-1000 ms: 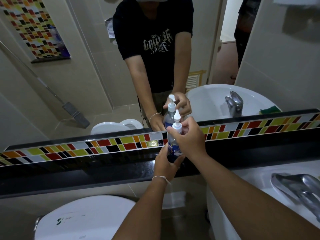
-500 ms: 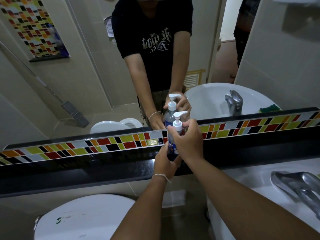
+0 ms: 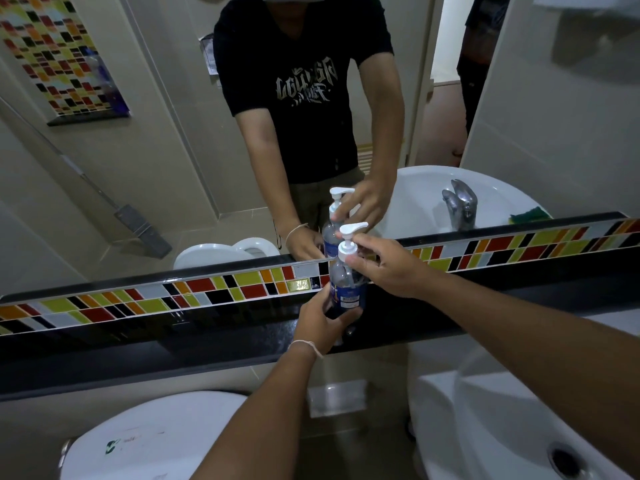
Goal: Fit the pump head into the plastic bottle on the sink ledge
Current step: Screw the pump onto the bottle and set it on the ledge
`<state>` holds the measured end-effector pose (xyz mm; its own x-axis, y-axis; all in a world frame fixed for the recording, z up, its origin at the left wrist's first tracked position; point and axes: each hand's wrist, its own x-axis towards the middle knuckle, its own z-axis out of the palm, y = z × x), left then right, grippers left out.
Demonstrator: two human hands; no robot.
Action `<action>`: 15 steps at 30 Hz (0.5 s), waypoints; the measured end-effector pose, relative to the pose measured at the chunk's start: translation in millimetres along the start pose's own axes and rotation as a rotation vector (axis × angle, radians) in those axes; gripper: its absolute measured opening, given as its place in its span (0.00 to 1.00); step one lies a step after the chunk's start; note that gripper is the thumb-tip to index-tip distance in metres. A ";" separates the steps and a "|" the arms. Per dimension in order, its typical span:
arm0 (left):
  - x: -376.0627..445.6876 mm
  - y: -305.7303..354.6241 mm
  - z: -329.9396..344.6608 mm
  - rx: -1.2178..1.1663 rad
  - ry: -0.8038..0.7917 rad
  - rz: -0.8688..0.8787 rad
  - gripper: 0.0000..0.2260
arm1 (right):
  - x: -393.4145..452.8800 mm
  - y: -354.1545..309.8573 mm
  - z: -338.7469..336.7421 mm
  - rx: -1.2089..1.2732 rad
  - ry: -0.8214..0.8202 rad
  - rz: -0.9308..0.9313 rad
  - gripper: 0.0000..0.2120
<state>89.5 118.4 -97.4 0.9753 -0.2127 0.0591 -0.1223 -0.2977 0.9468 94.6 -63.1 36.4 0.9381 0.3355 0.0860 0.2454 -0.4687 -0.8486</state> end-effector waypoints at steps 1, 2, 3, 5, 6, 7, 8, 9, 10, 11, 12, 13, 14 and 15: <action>1.0 -0.6 -3.5 -0.028 -0.029 -0.017 0.24 | -0.5 0.2 -0.1 -0.006 0.004 -0.005 0.22; 1.8 -0.9 -6.1 -0.044 -0.047 -0.029 0.25 | -2.0 -0.2 1.9 0.011 0.031 -0.005 0.21; 2.5 -1.2 -7.8 -0.049 -0.052 -0.035 0.26 | -3.1 0.6 5.8 0.046 0.072 -0.003 0.20; 2.1 -0.5 -9.3 -0.063 -0.052 -0.039 0.25 | -4.3 1.5 16.3 0.084 0.171 0.000 0.19; 1.9 -0.2 -9.8 -0.070 -0.055 -0.043 0.24 | -3.6 1.3 21.1 0.083 0.215 0.003 0.20; 1.7 0.2 -10.3 -0.077 -0.061 -0.046 0.24 | -2.2 1.6 25.1 0.084 0.251 0.007 0.20; 1.9 0.8 -10.9 -0.086 -0.070 -0.049 0.23 | -0.5 1.3 27.9 0.086 0.281 0.013 0.21; 2.1 1.6 -11.7 -0.096 -0.080 -0.051 0.23 | 1.4 1.1 30.1 0.088 0.307 0.020 0.22; 2.2 2.4 -13.0 -0.101 -0.091 -0.054 0.22 | 3.1 0.9 31.6 0.087 0.324 0.029 0.22; 2.1 3.4 -14.0 -0.105 -0.101 -0.057 0.22 | 4.5 0.4 32.5 0.093 0.334 0.035 0.22; 2.1 4.1 -15.0 -0.111 -0.108 -0.062 0.23 | 5.1 -0.1 32.5 0.103 0.331 0.040 0.22; 2.1 4.2 -15.9 -0.115 -0.113 -0.067 0.24 | 5.3 0.1 31.9 0.127 0.316 0.045 0.22; 2.3 3.9 -16.5 -0.117 -0.119 -0.072 0.25 | 4.3 -0.1 30.3 0.155 0.285 0.041 0.21; 3.0 3.0 -17.2 -0.117 -0.123 -0.076 0.26 | 3.3 0.6 28.0 0.176 0.245 0.026 0.19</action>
<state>95.3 132.9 -89.0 0.9503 -0.3079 -0.0460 -0.0200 -0.2081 0.9779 91.0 -39.4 21.6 0.9799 0.1077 0.1680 0.1941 -0.3186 -0.9278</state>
